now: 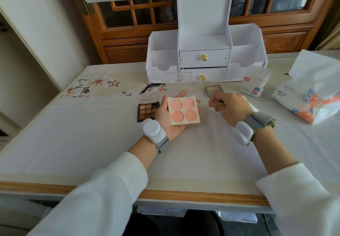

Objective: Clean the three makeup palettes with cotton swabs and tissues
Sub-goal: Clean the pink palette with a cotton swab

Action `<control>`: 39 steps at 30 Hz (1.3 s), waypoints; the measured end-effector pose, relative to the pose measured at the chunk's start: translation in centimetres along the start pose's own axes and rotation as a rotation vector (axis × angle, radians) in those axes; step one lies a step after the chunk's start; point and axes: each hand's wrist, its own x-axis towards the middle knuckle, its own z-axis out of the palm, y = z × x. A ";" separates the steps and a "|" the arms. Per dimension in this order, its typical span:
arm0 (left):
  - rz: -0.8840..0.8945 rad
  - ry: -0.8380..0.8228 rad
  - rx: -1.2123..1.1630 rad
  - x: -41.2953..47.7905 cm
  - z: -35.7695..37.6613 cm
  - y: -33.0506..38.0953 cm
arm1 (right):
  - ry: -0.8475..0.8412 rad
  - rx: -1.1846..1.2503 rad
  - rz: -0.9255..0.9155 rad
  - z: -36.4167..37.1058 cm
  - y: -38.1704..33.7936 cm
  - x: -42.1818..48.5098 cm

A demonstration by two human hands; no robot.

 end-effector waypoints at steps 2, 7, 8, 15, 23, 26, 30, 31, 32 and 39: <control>0.009 0.020 -0.001 0.0 -0.1 0.0 | -0.065 -0.043 0.001 -0.2 0.0 0.0; 0.021 0.061 0.032 0.1 -0.2 0.1 | -0.069 -0.059 0.005 -0.4 -0.6 -0.2; 0.021 0.066 0.038 0.0 -0.2 0.1 | -0.065 -0.061 0.001 -0.4 -0.7 -0.3; 0.013 0.084 0.032 0.0 -0.1 0.1 | -0.090 -0.091 -0.020 -0.5 -1.1 -0.4; 0.014 0.096 0.034 0.0 0.0 0.0 | -0.072 -0.092 -0.046 -0.3 -1.5 -0.7; 0.013 0.099 0.026 0.0 -0.1 0.0 | -0.069 -0.092 -0.039 -0.4 -1.6 -0.8; 0.007 0.093 0.029 0.0 0.0 0.1 | -0.078 -0.082 -0.073 -0.4 -2.2 -1.1; 0.007 0.089 0.035 0.0 0.0 0.1 | -0.084 -0.078 -0.083 -0.4 -2.3 -1.1; 0.005 0.086 0.041 0.0 0.0 0.1 | -0.082 -0.072 -0.089 -0.5 -2.4 -1.1; 0.003 0.089 0.036 0.1 -0.1 0.1 | -0.072 -0.101 -0.078 -0.5 -2.3 -1.0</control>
